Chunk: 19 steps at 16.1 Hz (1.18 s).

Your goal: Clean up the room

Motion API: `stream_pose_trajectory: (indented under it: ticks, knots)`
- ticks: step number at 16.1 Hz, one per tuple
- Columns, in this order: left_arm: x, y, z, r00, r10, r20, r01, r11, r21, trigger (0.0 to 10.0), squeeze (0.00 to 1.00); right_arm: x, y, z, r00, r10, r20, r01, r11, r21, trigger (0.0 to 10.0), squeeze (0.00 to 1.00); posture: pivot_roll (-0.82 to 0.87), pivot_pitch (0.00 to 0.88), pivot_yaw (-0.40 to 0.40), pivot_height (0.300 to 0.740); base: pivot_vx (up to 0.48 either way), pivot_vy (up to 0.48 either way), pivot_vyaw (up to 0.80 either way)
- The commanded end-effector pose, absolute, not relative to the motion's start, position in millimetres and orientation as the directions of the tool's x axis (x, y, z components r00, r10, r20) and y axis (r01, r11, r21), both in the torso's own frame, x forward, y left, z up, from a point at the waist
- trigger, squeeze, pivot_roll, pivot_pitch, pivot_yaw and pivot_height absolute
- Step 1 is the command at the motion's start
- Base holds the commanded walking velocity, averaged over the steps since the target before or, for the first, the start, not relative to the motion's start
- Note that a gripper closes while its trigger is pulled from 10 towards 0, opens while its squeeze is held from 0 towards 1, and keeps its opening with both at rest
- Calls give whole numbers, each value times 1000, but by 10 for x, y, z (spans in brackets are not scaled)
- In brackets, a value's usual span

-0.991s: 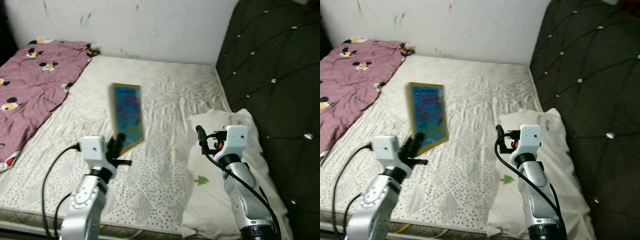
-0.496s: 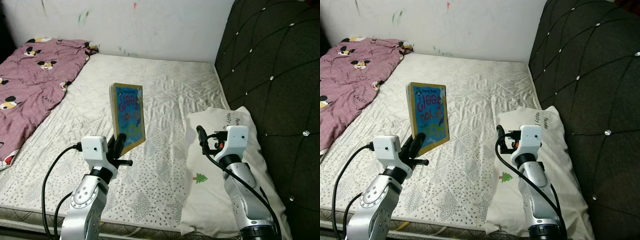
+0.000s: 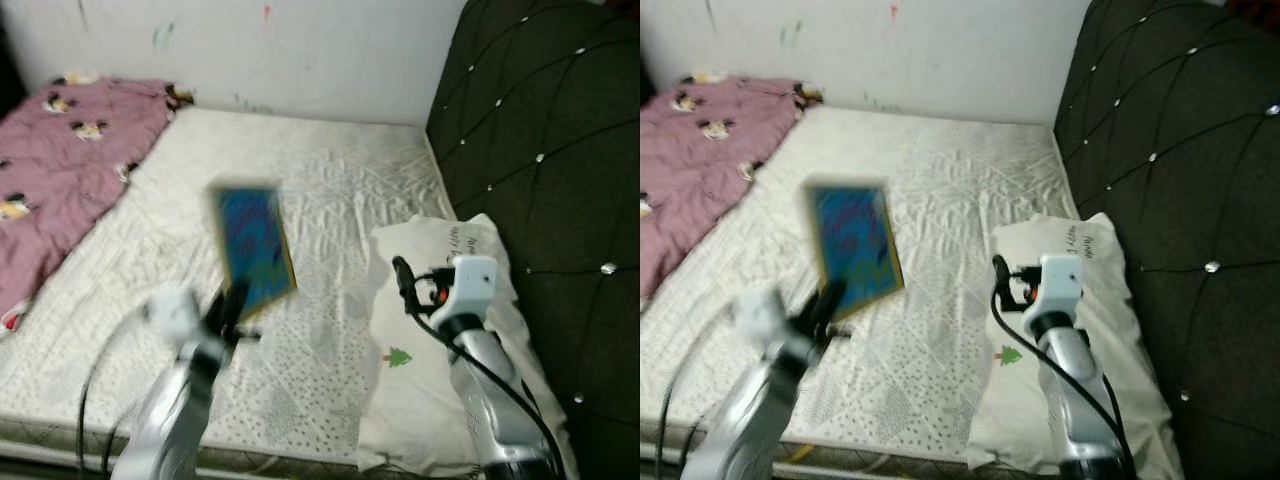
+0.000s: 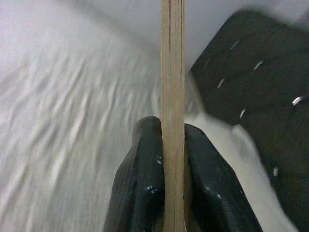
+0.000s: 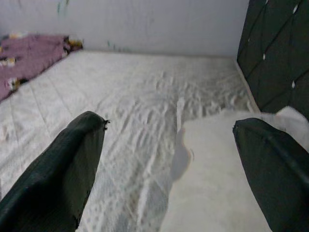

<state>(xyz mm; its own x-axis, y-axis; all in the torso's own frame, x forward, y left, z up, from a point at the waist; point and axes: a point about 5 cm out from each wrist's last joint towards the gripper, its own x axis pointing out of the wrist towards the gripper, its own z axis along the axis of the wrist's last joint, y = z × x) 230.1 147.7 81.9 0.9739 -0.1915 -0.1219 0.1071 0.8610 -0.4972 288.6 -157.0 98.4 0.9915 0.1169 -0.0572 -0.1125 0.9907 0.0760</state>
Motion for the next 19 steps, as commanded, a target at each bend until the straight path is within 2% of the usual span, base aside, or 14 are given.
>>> stream_pose_trajectory:
  ticks: [1,4,9,14,19]
  knots:
    - [2333,1500,907,978,-184,-94,112,853,-509,10000,0,2890,-1582,1029,992,122,-46,-118,990,76,10000,0,-72,13,-46,740,0,0,0]
    - [2322,1524,922,980,-174,-98,105,866,-490,10000,0,2889,-1599,1030,992,115,-48,-112,991,68,10000,0,-71,12,-44,740,0,0,0]
    - [2128,1765,947,989,-94,-117,40,916,-399,10000,0,2817,-1692,1025,994,94,-56,-92,995,47,10000,0,-48,24,-49,740,0,0,0]
    - [2137,1767,940,986,-79,-149,16,925,-380,10000,0,2777,-1711,1038,992,105,-67,-102,994,48,10000,0,-51,50,-57,740,0,0,0]
    - [2138,1771,954,986,-77,-149,14,922,-387,10000,0,2739,-1708,1040,991,113,-76,-110,993,51,10000,0,-54,62,-57,693,0,0,0]
